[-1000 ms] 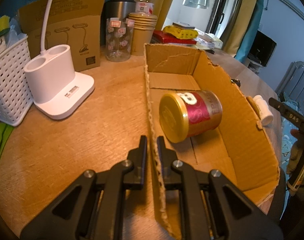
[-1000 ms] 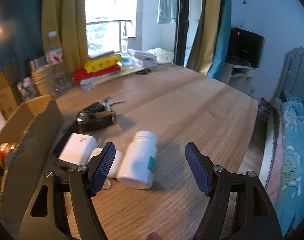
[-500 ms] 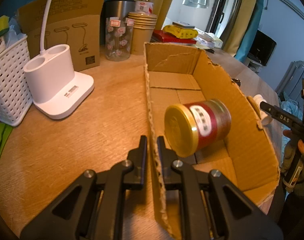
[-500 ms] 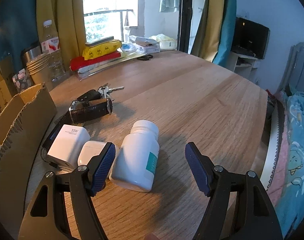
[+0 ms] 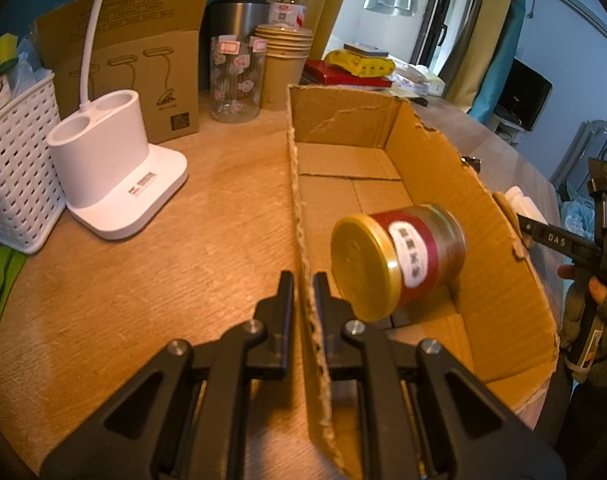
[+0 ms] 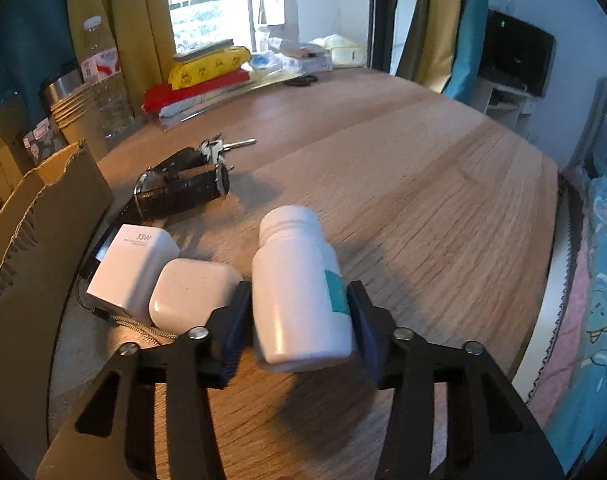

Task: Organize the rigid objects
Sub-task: 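Grasp the white pill bottle with the right tool, then carry the pill bottle into the box beside the tin and release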

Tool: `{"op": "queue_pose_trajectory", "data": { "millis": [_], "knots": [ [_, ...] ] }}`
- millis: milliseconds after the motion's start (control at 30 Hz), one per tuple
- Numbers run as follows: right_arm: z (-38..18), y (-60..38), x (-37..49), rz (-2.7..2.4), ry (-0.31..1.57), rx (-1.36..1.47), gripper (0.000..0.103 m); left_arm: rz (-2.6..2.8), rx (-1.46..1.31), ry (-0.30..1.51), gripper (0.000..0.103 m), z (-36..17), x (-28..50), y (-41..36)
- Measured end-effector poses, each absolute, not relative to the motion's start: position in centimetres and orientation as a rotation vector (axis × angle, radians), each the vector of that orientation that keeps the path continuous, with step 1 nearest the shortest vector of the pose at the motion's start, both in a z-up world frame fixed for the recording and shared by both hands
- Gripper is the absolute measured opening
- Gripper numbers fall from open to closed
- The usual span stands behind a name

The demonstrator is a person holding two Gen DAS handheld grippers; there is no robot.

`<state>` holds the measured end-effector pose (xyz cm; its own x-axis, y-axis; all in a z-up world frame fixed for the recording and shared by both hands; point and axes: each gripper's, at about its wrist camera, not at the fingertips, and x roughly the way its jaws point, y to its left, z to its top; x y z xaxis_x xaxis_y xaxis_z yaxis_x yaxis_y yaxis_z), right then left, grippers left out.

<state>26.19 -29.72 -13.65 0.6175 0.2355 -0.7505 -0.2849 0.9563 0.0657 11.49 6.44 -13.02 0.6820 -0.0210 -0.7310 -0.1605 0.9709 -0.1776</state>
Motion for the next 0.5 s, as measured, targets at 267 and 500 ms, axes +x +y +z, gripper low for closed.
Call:
{"op": "queue_pose_trajectory", "data": {
  "millis": [267, 500],
  "knots": [
    [-12.7, -30.0, 25.6, 0.301, 0.802, -0.057, 0.045, 0.082, -0.232, 0.818, 0.010, -13.0, 11.5, 6.5],
    [-10.1, -29.8, 24.0, 0.319, 0.737, -0.051, 0.045, 0.083, -0.230, 0.818, 0.010, -13.0, 11.5, 6.6]
  ]
}}
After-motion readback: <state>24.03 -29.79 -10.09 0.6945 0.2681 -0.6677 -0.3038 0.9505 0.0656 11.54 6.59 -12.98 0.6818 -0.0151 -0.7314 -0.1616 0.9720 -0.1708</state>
